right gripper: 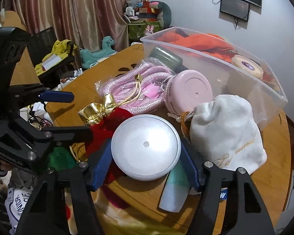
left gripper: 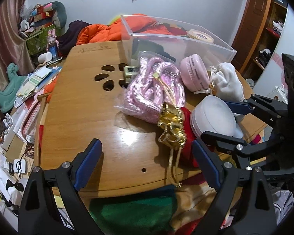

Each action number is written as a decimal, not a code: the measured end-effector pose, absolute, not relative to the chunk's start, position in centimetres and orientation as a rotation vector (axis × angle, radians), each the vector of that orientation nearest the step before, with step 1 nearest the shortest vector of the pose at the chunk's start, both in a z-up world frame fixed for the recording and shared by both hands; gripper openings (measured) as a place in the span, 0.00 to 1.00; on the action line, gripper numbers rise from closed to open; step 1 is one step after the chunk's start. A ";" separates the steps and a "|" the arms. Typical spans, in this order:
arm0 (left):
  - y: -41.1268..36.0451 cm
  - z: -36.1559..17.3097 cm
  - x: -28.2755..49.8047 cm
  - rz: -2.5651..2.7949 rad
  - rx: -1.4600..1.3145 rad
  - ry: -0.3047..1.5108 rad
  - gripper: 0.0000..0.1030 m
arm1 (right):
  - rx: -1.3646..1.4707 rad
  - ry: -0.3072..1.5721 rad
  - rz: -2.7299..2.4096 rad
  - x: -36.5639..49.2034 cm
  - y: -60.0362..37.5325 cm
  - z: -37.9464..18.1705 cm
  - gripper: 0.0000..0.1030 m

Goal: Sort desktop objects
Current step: 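Grasp the white round container with the right tool while the left tool grasps the gold ribbon and red pouch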

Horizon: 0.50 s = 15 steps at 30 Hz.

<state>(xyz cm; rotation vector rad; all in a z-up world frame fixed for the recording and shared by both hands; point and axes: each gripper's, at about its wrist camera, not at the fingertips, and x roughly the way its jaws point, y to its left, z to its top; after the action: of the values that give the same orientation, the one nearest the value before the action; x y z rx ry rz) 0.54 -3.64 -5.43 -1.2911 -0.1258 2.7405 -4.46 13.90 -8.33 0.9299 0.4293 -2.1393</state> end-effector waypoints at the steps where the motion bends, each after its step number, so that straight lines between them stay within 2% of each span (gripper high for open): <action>1: -3.5 -5.5 0.4 2.729 -1.286 -0.132 0.91 | 0.929 0.431 -2.142 -4.3 14.1 -8.3 0.61; 3: -3.3 -5.6 0.1 2.717 -1.290 -0.139 0.90 | 0.926 0.436 -2.160 -4.4 14.4 -8.0 0.61; 9: -2.1 -5.9 -0.7 2.708 -1.285 -0.105 0.72 | 0.911 0.377 -2.194 -3.9 17.2 -6.2 0.61; 12: -1.1 -6.0 -0.7 2.720 -1.268 -0.055 0.52 | 0.889 0.379 -2.218 -3.5 17.7 -5.3 0.61; 14: -0.5 -6.0 -0.7 2.710 -1.261 -0.032 0.30 | 0.880 0.373 -2.233 -3.5 18.3 -4.7 0.61; 15: -0.2 -5.9 -0.7 2.704 -1.261 -0.026 0.30 | 0.878 0.364 -2.242 -3.5 18.6 -4.5 0.61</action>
<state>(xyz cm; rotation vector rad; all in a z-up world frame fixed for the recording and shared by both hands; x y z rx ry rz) -0.69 -0.20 -5.94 -1.2607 -0.0260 2.7036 -3.54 18.61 -4.47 0.8778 0.3645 -2.2423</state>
